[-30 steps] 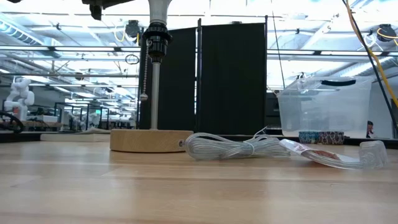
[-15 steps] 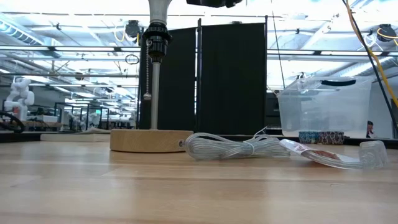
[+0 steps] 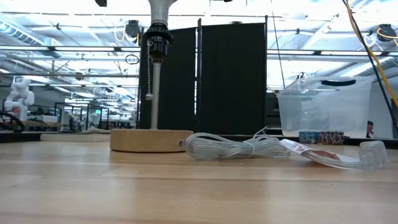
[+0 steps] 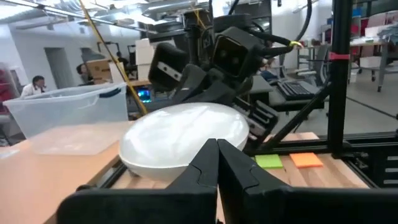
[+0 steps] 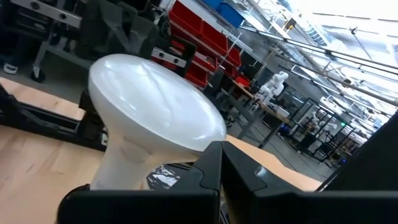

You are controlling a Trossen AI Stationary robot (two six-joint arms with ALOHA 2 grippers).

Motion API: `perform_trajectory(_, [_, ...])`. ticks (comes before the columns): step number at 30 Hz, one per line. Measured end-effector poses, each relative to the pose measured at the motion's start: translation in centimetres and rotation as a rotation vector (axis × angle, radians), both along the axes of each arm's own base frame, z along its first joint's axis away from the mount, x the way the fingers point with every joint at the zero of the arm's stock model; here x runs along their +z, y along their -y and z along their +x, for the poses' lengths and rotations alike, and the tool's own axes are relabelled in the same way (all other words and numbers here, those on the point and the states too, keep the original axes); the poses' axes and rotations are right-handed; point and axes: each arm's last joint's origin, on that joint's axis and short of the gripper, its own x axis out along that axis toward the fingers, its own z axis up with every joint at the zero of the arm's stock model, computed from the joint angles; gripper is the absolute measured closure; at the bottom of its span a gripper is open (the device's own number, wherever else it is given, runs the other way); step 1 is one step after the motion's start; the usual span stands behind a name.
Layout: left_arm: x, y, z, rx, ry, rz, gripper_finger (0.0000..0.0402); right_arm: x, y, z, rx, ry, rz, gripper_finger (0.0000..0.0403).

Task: Screw lightbulb
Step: Insert the lightbulb into the lamp socket

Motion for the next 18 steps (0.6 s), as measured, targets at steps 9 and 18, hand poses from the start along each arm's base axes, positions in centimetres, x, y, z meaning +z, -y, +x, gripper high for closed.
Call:
perform_trajectory(9, [-0.3, -0.7, 0.1, 0.077, -0.031, -0.016, 0.0401, -0.1, -1.4, -0.3, 0.023, -0.018, -0.003, 0.0403])
perform_trajectory(18, [-1.3, -1.7, 0.3, 0.243, -0.107, -0.043, 0.0401, -0.9, -2.8, -0.2, 0.109, -0.084, -0.045, 0.0403])
